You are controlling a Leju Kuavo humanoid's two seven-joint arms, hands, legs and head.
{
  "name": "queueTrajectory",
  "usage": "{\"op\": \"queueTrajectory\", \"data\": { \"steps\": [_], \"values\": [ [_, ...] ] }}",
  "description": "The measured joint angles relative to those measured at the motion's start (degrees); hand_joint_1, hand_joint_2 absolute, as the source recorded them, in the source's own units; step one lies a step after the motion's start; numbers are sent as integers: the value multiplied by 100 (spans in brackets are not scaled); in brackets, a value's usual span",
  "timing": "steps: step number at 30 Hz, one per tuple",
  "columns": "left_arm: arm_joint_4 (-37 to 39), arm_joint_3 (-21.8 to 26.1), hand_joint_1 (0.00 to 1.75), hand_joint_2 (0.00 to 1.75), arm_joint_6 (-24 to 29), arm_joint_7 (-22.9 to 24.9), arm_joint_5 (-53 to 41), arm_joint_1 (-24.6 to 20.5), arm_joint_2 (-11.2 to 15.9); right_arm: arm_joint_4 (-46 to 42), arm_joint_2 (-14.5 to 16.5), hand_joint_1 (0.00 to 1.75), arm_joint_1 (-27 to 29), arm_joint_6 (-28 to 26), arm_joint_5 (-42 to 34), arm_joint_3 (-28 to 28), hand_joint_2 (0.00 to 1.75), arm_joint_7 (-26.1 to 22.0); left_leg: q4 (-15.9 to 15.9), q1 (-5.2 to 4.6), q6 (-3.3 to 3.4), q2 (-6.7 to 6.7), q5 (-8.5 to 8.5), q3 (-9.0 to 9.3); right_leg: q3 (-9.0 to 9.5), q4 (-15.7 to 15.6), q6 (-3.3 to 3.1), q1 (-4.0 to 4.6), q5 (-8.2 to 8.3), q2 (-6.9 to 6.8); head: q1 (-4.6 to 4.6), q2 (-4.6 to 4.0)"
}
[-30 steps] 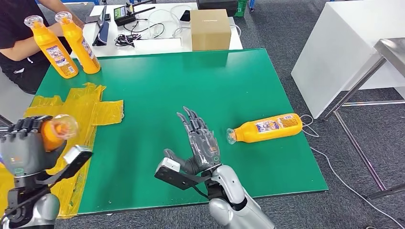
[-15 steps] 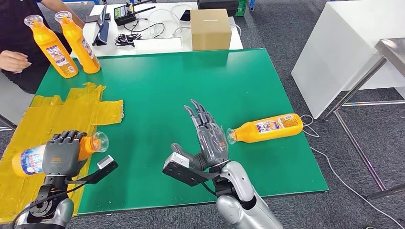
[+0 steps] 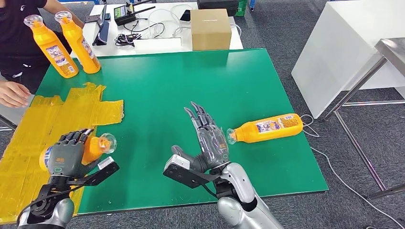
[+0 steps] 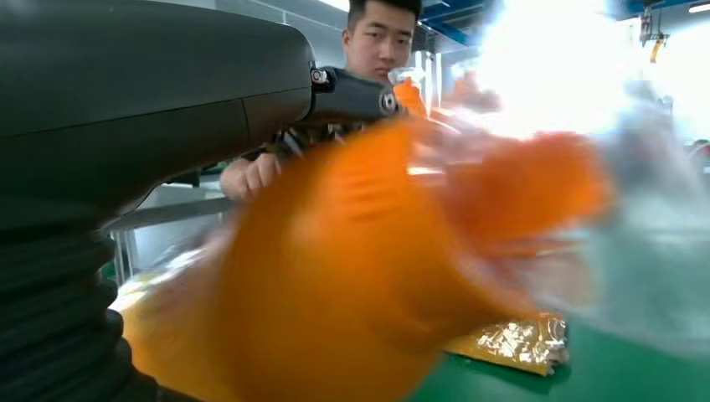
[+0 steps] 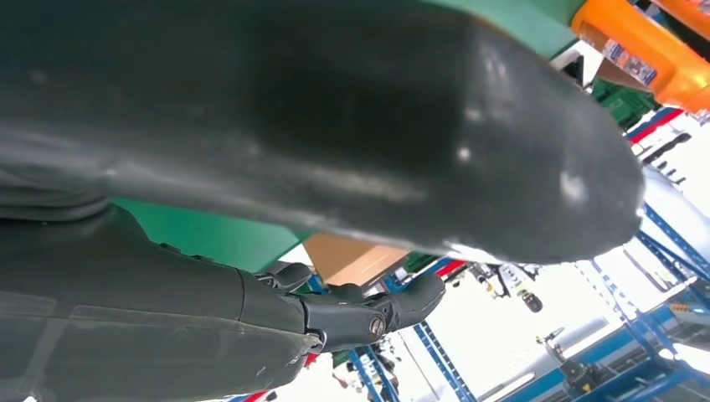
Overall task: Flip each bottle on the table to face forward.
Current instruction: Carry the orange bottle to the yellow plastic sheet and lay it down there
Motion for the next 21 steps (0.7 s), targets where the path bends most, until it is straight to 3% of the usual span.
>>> {"op": "queueTrajectory", "data": {
  "steps": [11,18,21],
  "values": [
    [-96,-7,0,0,-132,-145,424,45,32,0,2,0,33,13,-2,-33,0,-13,0,0,0,-1,0,0,2,0,0,0,0,0,-1,0],
    [-100,5,0,0,-245,74,128,88,81,-1,5,0,82,98,29,-52,0,-15,0,0,0,-2,0,0,1,0,0,0,0,0,-1,0],
    [-163,57,0,0,-388,-58,759,135,58,-35,-7,0,144,95,128,-83,0,3,0,0,0,-1,0,1,1,0,0,0,0,0,-1,0]
  ]
}}
